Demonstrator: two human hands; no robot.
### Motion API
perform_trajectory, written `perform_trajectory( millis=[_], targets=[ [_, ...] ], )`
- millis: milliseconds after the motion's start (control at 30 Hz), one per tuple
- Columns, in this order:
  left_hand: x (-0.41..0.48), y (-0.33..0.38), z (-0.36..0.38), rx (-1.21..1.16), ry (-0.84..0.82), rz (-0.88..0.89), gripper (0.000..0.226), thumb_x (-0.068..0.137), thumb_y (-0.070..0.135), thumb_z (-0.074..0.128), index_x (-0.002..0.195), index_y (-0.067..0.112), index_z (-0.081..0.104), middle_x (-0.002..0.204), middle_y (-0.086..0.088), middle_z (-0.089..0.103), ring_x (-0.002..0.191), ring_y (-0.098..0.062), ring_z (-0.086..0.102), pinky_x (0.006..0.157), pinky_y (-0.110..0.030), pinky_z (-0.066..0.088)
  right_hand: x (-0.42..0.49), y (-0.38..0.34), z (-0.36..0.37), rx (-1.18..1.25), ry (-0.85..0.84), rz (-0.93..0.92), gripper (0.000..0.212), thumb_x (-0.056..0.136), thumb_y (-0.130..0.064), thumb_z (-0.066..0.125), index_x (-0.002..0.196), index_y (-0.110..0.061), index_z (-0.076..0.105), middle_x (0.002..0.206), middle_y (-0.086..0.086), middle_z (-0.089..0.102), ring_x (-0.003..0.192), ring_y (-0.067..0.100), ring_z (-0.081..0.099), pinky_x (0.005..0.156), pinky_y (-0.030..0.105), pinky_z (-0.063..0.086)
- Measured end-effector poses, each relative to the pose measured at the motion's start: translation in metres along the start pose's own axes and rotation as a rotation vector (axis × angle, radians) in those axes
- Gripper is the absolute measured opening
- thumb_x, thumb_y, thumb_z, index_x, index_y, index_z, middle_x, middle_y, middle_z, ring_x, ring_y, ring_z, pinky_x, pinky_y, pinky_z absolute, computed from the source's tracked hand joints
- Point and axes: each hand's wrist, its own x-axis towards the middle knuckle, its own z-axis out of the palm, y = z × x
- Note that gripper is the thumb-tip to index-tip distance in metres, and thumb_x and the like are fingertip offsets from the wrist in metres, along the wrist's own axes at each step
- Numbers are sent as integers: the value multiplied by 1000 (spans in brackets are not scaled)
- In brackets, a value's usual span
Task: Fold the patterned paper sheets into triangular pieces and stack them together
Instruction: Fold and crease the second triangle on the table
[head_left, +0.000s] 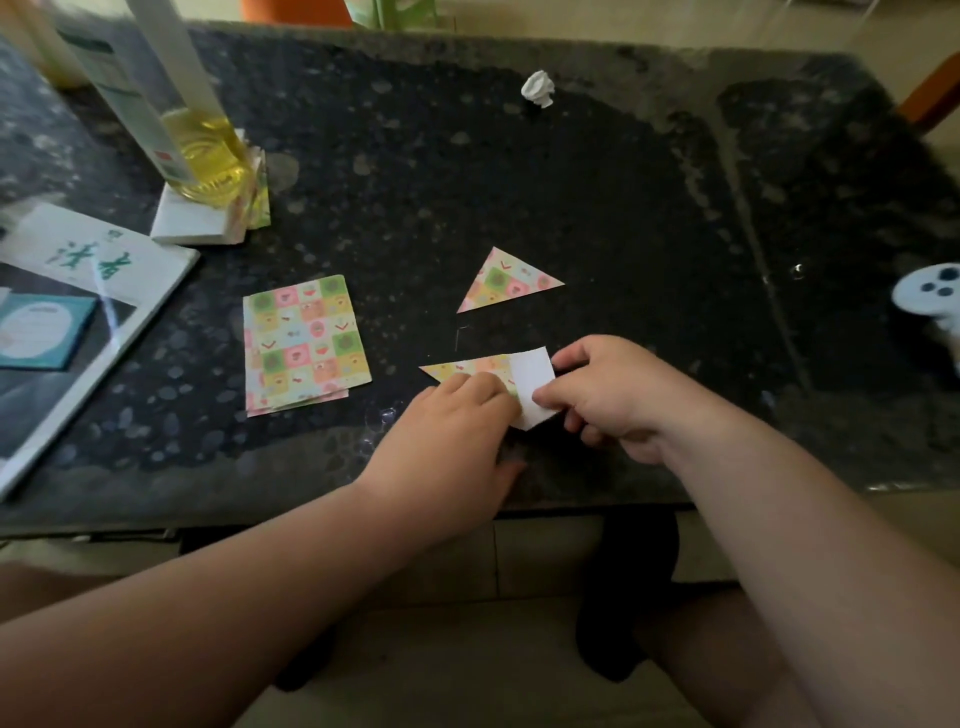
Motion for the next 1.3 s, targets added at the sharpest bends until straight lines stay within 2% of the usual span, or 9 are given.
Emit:
perform_trajectory(
  millis=[100, 200, 367, 467, 600, 733, 933, 1133, 1300],
  targets=[
    [1, -9, 0, -91, 96, -68, 32, 91, 42, 70, 118, 24, 68, 120, 8, 60, 116, -16, 52, 103, -37, 45, 0, 3, 5, 154, 4, -24, 72, 87, -2, 77, 147, -27, 46, 97, 3, 64, 71, 17, 74, 64, 32, 62],
    [0, -16, 3, -104, 239, -65, 12, 88, 19, 70, 98, 18, 77, 99, 3, 68, 95, -24, 63, 83, -42, 55, -3, 7, 9, 341, -105, -22, 89, 86, 0, 78, 157, -29, 33, 97, 11, 70, 71, 22, 78, 61, 32, 62],
    [0, -29, 2, -27, 363, 13, 19, 85, 19, 63, 86, 16, 81, 85, 1, 71, 75, -25, 61, 64, -42, 56, 3, 19, -1, 89, -73, -316, 62, 84, -32, 84, 139, -33, 55, 87, 2, 77, 69, 10, 73, 59, 23, 52],
    [0, -35, 2, -15, 380, 13, 18, 82, 18, 65, 84, 15, 82, 82, 0, 70, 73, -26, 58, 62, -42, 55, 4, 28, -9, -158, -86, -531, 48, 74, -34, 91, 117, -41, 69, 94, -9, 64, 68, 0, 59, 66, 17, 46],
    [-3, -36, 3, 10, 317, 11, 19, 85, 21, 65, 89, 17, 83, 86, 2, 68, 79, -25, 57, 65, -45, 55, 7, 40, 7, -304, 33, -729, 12, 85, -22, 83, 92, -32, 80, 94, -14, 54, 80, -2, 55, 68, 13, 39],
    [-7, -32, -1, 59, 209, 4, 14, 92, 27, 70, 96, 21, 82, 100, 3, 69, 93, -25, 59, 79, -45, 54, 13, 45, 7, -353, 70, -750, 9, 88, -20, 78, 90, -29, 81, 97, -16, 55, 91, 2, 56, 76, 20, 47],
    [-36, -35, 3, 146, -50, 39, 55, 98, 53, 47, 148, 31, 52, 160, 6, 41, 149, -19, 35, 121, -42, 26, 17, 49, 9, -441, -15, -731, 7, 88, -22, 79, 90, -29, 81, 102, -16, 56, 88, 2, 57, 78, 23, 50],
    [-48, -55, -4, 164, -192, 90, 72, 94, 71, 16, 159, 43, 25, 169, 18, 10, 157, -11, 3, 123, -37, -1, 22, 43, 9, -403, -20, -643, 4, 86, -28, 82, 86, -31, 80, 90, -16, 63, 81, -8, 59, 68, 12, 41],
    [-47, -54, -4, 155, -170, 102, 66, 96, 70, 22, 157, 45, 25, 168, 15, 18, 157, -14, 10, 124, -39, 3, 24, 34, 2, -372, -103, -519, 12, 83, -26, 85, 79, -35, 79, 72, -25, 71, 74, -10, 64, 61, 5, 43]
  ],
)
